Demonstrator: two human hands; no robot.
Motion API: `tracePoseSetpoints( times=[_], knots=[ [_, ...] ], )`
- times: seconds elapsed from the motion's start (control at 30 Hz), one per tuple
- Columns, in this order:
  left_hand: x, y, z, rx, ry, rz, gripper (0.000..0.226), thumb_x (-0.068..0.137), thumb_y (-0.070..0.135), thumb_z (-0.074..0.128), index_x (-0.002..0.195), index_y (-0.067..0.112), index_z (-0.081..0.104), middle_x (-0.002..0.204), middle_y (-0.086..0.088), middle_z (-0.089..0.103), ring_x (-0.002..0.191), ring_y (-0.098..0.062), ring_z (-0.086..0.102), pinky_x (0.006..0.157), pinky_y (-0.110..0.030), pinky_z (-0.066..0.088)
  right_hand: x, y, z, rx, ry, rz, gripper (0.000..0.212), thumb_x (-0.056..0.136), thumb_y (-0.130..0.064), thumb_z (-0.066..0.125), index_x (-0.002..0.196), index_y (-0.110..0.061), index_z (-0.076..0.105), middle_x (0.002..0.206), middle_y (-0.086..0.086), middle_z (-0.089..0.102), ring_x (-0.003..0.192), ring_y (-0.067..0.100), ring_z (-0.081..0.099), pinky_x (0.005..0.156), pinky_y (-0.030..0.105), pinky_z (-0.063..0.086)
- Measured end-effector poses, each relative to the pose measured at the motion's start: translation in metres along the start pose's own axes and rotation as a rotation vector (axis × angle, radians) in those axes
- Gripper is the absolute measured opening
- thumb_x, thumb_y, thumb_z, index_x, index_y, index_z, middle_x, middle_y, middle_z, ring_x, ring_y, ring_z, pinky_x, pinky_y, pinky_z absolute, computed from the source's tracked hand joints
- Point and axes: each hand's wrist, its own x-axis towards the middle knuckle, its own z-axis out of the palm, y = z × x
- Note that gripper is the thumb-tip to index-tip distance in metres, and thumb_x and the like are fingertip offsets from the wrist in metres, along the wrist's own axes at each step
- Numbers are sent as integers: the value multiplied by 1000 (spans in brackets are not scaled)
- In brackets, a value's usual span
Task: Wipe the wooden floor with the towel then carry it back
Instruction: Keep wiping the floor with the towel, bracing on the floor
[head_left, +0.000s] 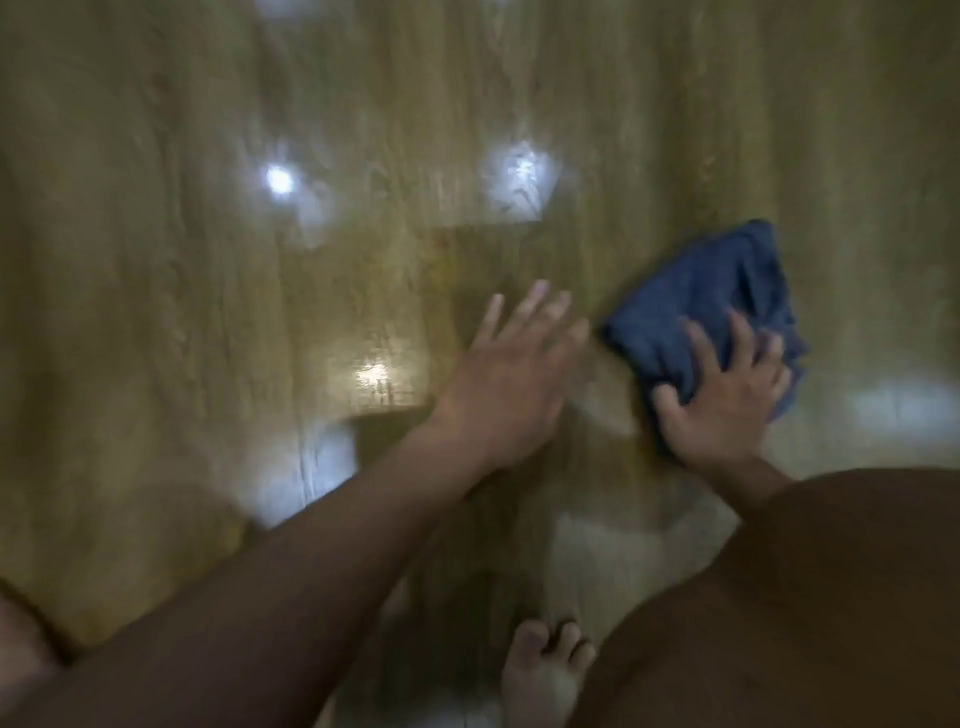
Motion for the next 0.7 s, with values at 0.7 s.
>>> tracePoseSetpoints(
  times=[0.7],
  knots=[
    [-246, -167, 16, -333, 571, -1278, 58, 97, 27, 53, 150, 12, 35, 160, -12, 27, 148, -32, 23, 120, -48, 24, 71, -483, 51, -157, -115, -921, 74, 84, -67, 36, 153, -45, 22, 167, 5, 12, 148, 50, 5, 116, 66, 5]
  ],
)
